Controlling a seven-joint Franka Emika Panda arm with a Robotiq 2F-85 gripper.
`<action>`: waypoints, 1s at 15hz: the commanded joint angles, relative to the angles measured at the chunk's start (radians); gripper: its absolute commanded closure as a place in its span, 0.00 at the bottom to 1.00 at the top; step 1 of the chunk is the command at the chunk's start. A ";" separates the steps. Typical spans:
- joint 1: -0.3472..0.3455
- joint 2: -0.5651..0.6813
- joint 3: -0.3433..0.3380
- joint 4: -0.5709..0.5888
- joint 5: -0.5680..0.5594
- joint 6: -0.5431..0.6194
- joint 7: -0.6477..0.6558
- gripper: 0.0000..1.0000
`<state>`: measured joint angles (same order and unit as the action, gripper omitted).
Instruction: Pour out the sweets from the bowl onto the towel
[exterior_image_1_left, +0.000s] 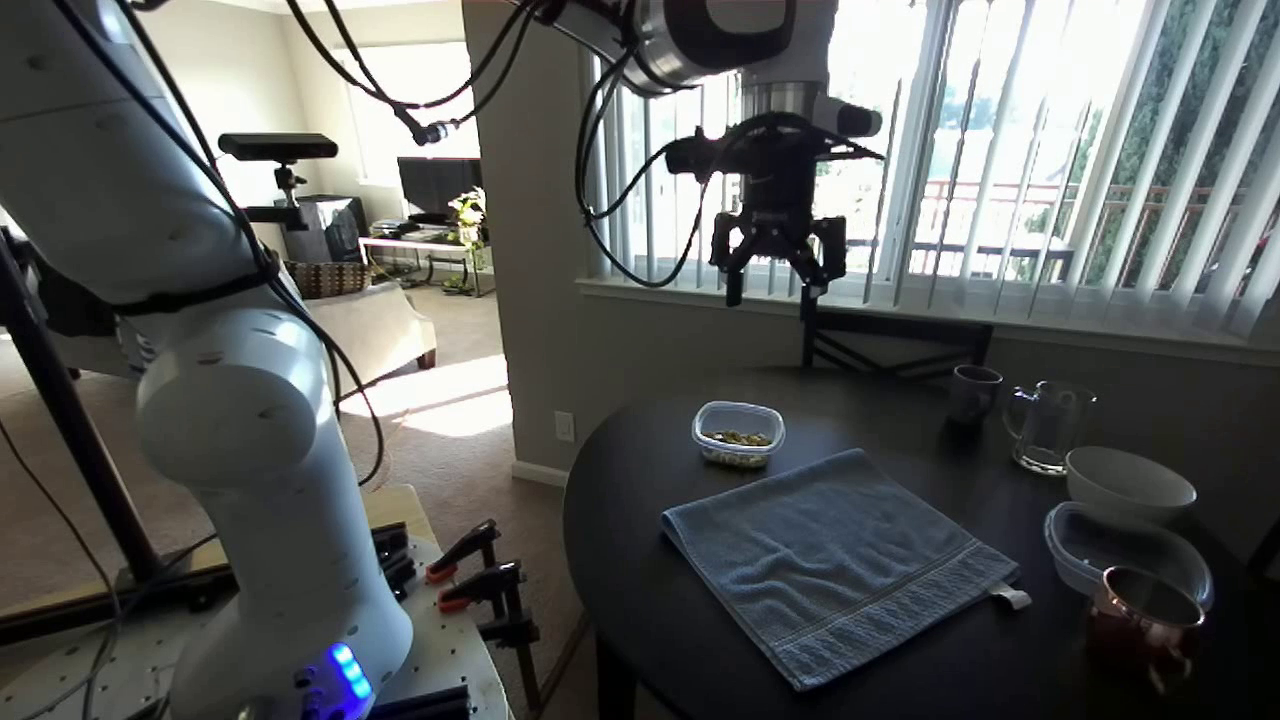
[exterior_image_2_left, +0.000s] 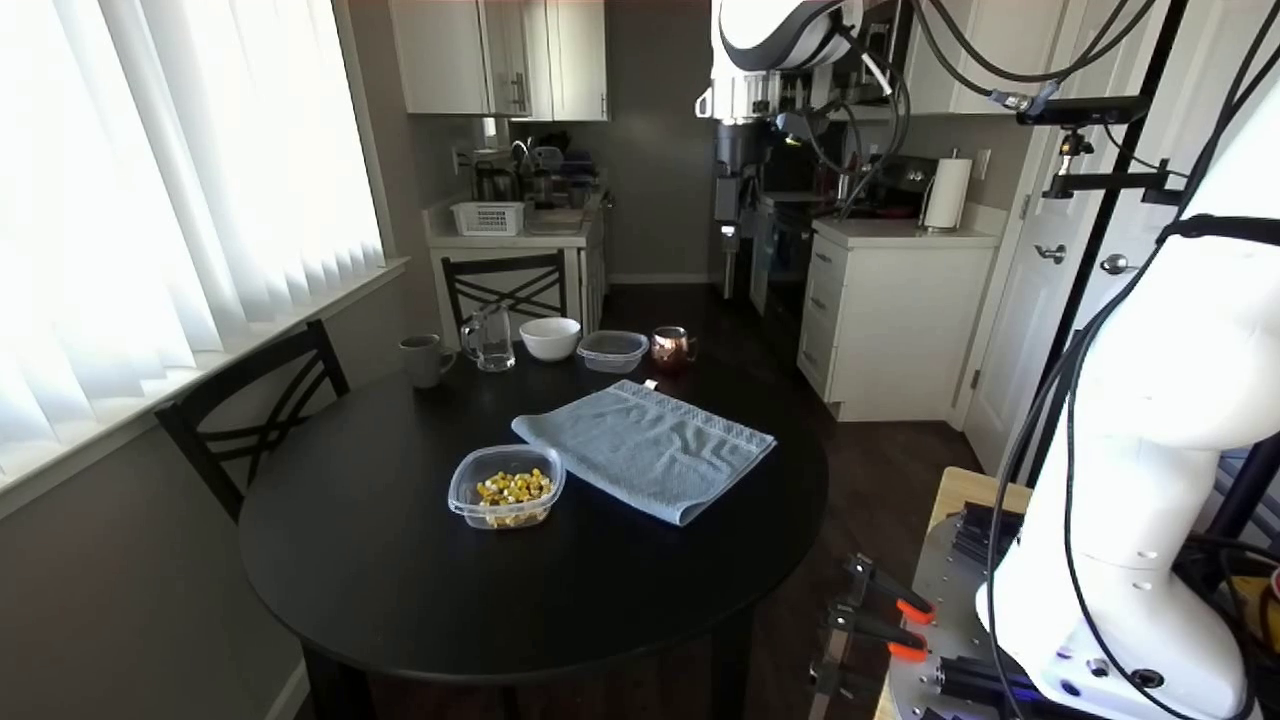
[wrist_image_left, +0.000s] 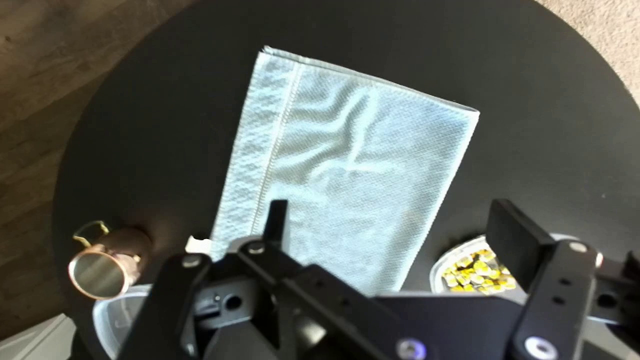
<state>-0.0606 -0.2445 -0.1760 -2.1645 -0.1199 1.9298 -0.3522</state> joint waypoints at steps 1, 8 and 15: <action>0.072 0.054 0.091 -0.024 0.089 0.091 0.053 0.00; 0.160 0.426 0.232 0.102 0.171 0.482 0.309 0.00; 0.174 0.672 0.288 0.307 0.284 0.613 0.461 0.00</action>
<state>0.1098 0.3710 0.0874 -1.9375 0.0971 2.5139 0.0377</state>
